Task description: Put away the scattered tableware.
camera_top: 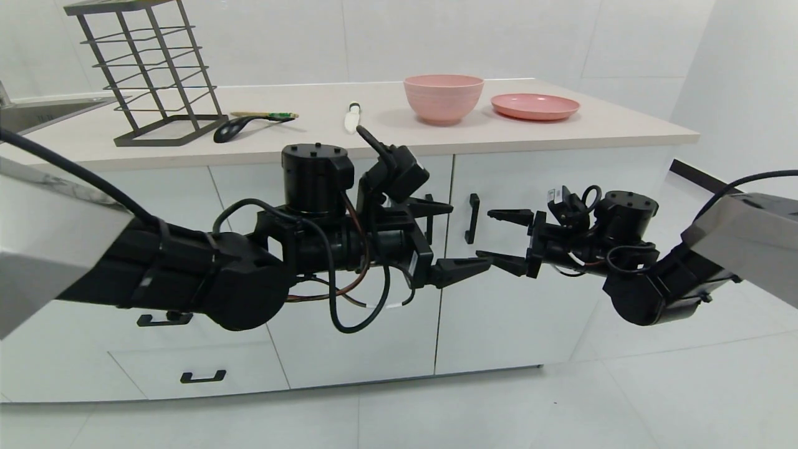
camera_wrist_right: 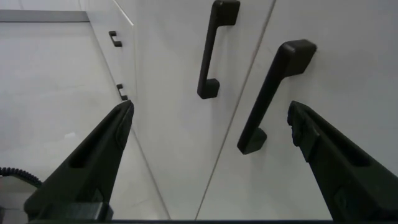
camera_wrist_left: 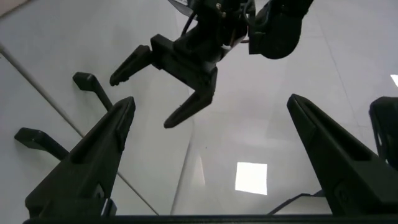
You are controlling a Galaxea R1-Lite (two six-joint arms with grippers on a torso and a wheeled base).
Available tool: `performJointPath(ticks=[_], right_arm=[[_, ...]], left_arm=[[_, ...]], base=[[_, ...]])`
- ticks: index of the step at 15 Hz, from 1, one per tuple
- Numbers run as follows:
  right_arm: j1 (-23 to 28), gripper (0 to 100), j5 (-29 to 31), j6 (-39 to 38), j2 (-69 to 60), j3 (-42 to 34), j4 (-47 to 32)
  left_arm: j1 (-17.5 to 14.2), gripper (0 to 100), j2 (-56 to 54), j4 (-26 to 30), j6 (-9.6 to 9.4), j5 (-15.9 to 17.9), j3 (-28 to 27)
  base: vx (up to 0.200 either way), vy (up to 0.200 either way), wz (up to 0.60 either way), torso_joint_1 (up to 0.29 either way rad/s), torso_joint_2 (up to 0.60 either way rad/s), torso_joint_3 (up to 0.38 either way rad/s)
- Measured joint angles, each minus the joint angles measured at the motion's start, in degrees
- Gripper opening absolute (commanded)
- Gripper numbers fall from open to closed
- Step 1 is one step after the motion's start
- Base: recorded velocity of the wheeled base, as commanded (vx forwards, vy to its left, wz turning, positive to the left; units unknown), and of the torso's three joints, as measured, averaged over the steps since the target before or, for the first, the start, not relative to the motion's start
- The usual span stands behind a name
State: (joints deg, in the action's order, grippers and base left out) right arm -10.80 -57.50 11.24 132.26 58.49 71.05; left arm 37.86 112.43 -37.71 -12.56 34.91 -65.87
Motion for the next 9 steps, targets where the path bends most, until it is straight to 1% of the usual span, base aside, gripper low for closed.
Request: performJointPath(ticks=[3, 6, 7, 9], right_arm=[[0.1, 100, -2.5, -0.2, 3.5, 4.6, 0.0], [0.1, 100, -3.2, -1.5, 6.4, 9.8, -0.1], [-0.1, 100, -4.2, -1.7, 7.0, 10.5, 0.0], [-0.4, 100, -6.2, -1.8, 8.0, 11.4, 0.0]], left_arm=[[-0.7, 100, 4.0, -0.4, 0.07, -0.5, -3.8], [-1.3, 100, 6.1, -0.4, 0.16, -3.0, -6.8], [-1.6, 100, 6.5, -0.4, 0.33, -3.4, -7.4], [-2.1, 100, 7.1, -0.3, 1.74, -4.9, -8.1]], base=[[0.0, 0.0, 0.0, 0.0, 0.0, 0.0], [0.0, 0.0, 0.0, 0.0, 0.0, 0.0], [0.0, 0.0, 0.0, 0.0, 0.0, 0.0], [0.0, 0.0, 0.0, 0.0, 0.0, 0.0]])
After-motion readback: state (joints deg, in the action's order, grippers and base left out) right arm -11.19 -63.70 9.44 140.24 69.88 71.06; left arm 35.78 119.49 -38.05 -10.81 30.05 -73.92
